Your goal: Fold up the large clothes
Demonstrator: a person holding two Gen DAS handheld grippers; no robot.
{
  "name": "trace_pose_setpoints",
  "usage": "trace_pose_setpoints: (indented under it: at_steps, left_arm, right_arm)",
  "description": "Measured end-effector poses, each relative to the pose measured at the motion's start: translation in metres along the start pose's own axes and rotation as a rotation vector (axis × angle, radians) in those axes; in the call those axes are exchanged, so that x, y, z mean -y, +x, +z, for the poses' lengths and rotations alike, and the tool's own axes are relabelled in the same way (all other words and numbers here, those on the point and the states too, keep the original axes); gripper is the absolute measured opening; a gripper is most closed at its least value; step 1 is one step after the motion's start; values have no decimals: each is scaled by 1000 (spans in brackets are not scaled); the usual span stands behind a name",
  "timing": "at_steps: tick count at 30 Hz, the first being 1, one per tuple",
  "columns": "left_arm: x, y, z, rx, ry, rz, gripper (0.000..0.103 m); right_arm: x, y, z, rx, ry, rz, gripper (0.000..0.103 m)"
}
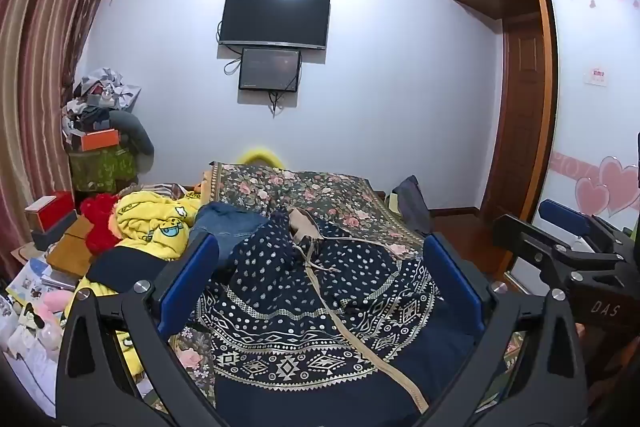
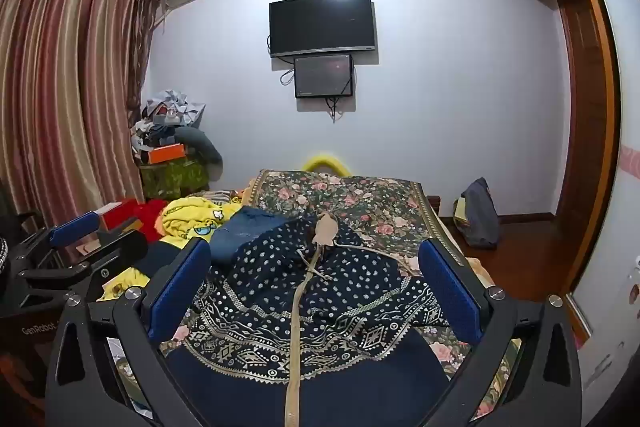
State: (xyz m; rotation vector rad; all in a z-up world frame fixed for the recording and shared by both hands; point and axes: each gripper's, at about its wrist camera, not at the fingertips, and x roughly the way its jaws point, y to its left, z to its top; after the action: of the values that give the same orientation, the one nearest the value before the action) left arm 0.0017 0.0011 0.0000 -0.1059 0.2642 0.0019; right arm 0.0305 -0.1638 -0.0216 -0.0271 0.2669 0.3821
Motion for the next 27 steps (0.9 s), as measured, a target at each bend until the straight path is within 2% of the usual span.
trace_pose_setpoints:
  at_steps: [4,5,8,27]
  left_arm:
    - [-2,4,1,-19,-14,-15,103]
    - [-1,1,1,3,10,-4,103]
    - [1,3,1,-1,21,5,103]
    - [-1,8,-6,-16,8,11,103]
  right_arm:
    - [0,0,0,-3,-2,-2,103]
    - [1,0,0,-3,-1,-2,103]
    - [1,1,-1,-8,1,0,103]
    - [2,5,-4,-12,3,4,103]
